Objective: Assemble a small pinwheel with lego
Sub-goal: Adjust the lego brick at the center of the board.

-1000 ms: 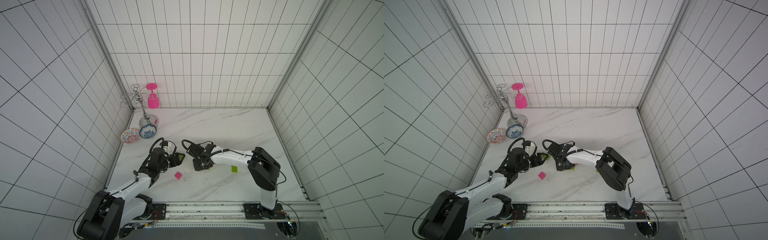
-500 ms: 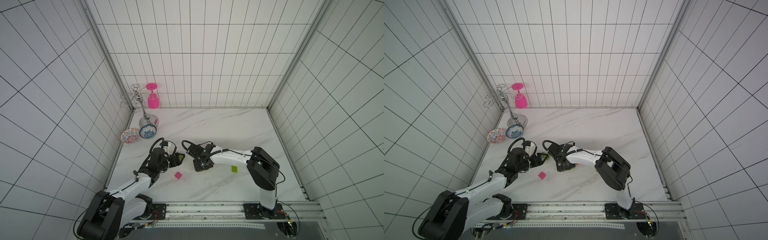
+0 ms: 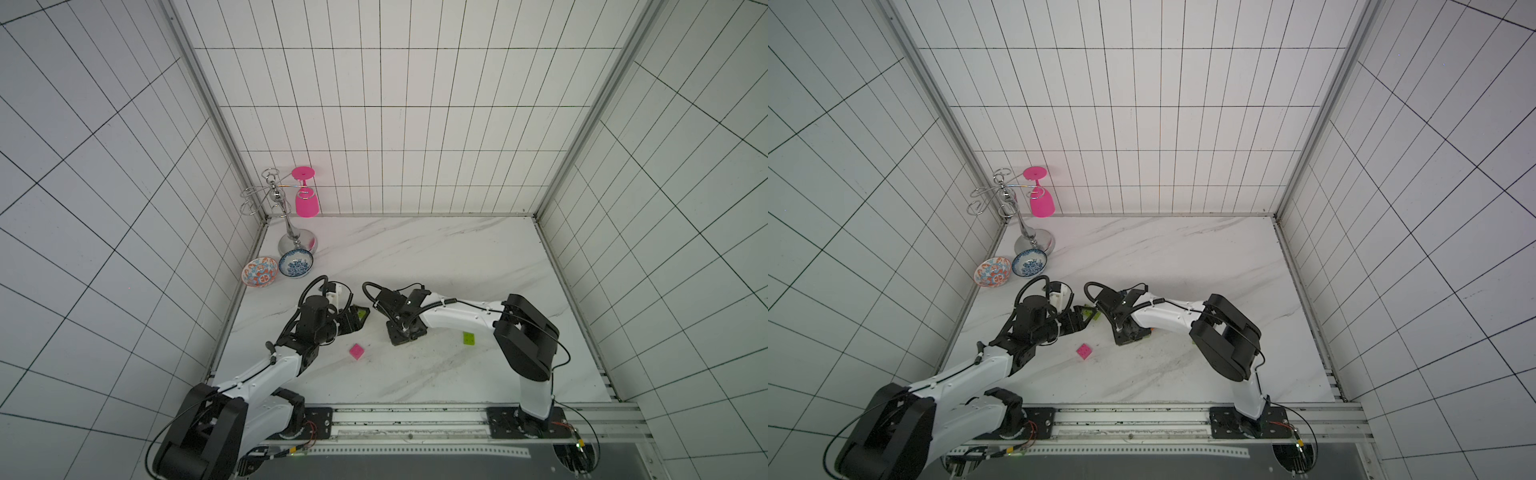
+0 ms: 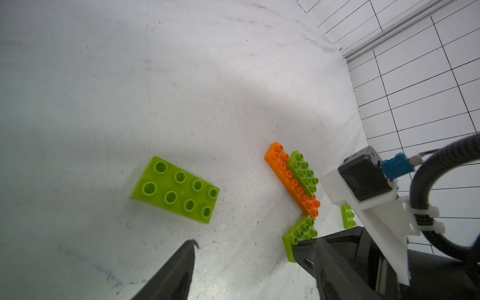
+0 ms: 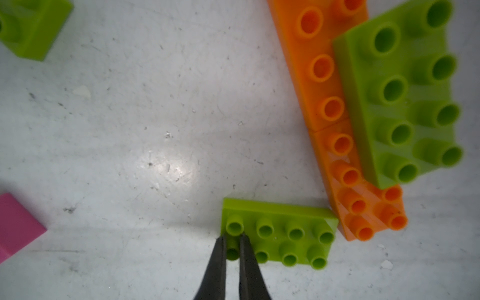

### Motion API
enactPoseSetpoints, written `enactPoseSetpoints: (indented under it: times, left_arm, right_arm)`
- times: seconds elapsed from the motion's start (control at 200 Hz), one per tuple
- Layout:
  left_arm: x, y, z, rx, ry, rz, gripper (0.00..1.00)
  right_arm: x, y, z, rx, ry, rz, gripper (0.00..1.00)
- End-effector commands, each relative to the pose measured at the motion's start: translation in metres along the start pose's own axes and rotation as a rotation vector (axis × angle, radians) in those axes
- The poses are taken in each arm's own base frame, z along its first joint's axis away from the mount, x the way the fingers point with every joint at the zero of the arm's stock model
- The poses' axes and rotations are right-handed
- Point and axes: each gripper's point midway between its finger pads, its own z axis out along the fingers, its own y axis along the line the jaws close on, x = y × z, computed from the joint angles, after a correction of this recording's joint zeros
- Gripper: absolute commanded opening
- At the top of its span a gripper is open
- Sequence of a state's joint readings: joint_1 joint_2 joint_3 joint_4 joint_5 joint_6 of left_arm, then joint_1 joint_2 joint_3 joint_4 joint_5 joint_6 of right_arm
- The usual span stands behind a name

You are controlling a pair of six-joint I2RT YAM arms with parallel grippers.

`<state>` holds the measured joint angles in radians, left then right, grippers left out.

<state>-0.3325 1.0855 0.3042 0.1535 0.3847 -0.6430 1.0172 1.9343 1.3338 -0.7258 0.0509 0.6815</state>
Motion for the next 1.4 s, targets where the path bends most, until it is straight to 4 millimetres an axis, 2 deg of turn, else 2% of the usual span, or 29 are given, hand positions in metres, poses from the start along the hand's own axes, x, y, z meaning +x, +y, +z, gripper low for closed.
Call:
enactPoseSetpoints:
  times: [0.0, 0.15, 0.265, 0.44, 0.65, 0.84, 0.97, 1.244, 1.394]
  left_arm:
    - [-0.004, 0.001, -0.003, -0.011, -0.02, 0.005, 0.74]
    - [-0.003, 0.003, -0.005, -0.021, -0.027, 0.003, 0.74]
    - [-0.004, 0.005, -0.007, -0.03, -0.034, -0.002, 0.74]
    - [-0.006, 0.008, -0.008, -0.051, -0.048, -0.005, 0.74]
    - [-0.006, 0.01, -0.008, -0.059, -0.05, -0.008, 0.74]
    - [-0.005, 0.01, -0.007, -0.058, -0.044, -0.007, 0.74]
    - [-0.003, 0.011, -0.006, -0.059, -0.04, -0.009, 0.74]
    - [-0.002, 0.013, -0.006, -0.062, -0.039, -0.012, 0.74]
    - [-0.001, 0.013, -0.007, -0.065, -0.039, -0.012, 0.74]
  right_arm:
    - [0.041, -0.012, 0.01, 0.048, 0.152, -0.078, 0.09]
    - [0.045, 0.009, -0.003, -0.08, 0.146, -0.222, 0.05]
    - [0.05, 0.017, -0.013, -0.139, 0.143, -0.329, 0.05]
    - [0.048, 0.02, -0.03, -0.168, 0.093, -0.426, 0.05]
    - [0.041, 0.016, -0.04, -0.149, 0.049, -0.476, 0.05]
    - [0.051, 0.016, -0.028, -0.161, 0.1, -0.554, 0.05]
    - [0.056, 0.008, -0.015, -0.113, 0.129, -0.567, 0.06]
    - [0.062, 0.003, -0.001, -0.076, 0.167, -0.5, 0.09]
    - [0.064, -0.002, 0.003, -0.042, 0.179, -0.444, 0.16]
